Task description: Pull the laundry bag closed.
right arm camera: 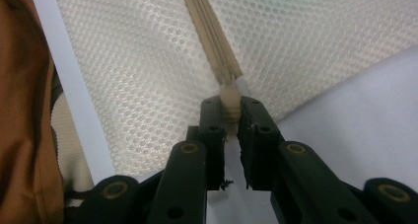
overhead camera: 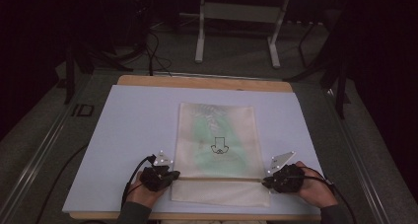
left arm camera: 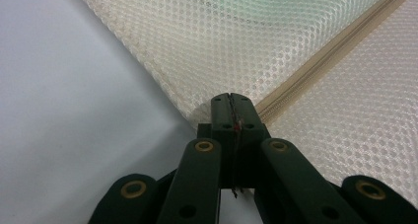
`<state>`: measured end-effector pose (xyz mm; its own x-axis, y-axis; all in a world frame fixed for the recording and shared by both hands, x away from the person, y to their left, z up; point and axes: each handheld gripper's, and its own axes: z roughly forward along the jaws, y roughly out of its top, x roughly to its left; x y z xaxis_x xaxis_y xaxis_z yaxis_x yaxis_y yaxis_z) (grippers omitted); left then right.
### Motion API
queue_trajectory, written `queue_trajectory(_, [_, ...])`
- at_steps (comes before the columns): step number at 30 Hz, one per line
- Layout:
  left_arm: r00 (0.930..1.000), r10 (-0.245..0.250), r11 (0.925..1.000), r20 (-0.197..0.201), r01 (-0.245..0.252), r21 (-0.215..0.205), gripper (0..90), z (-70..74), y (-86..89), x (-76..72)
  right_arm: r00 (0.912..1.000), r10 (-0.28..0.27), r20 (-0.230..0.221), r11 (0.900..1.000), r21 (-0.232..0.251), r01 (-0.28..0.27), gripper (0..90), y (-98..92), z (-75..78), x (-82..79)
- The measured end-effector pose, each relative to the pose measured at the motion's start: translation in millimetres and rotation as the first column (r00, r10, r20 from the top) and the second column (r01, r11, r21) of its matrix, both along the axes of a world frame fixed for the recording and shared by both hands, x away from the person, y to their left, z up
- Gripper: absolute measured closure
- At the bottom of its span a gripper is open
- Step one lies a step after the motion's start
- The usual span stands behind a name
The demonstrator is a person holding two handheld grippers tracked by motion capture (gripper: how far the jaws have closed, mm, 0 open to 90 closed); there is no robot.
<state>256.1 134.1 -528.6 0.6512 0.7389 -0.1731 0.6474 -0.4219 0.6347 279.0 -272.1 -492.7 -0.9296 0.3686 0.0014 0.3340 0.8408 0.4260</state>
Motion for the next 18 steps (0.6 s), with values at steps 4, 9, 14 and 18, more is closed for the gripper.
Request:
queue_trajectory(4, [1.0,0.009,1.0,0.0,-0.009,-0.002,89.2,0.2,-0.6,-0.5,0.9995,-0.031,-0.003,0.999,0.016,0.031,72.6,-2.6,-1.7,0.3])
queue_trajectory(9, [1.0,0.004,0.9997,-0.003,-0.004,-0.022,88.9,0.1,1.4,-0.2,0.9992,-0.039,0.012,0.998,0.045,0.039,66.2,-2.3,3.4,0.4])
queue_trajectory(14, [0.9999,-0.008,0.9998,0.013,0.009,-0.018,87.4,1.3,1.1,-0.9,0.9958,-0.075,0.053,0.995,0.065,0.072,58.6,-8.8,7.0,2.4])
queue_trajectory(18, [0.9996,-0.01,0.9998,0.025,0.01,-0.019,86.7,2.6,1.5,-1.2,0.9896,-0.127,0.067,0.99,0.07,0.123,55.3,-14.9,8.0,4.8])
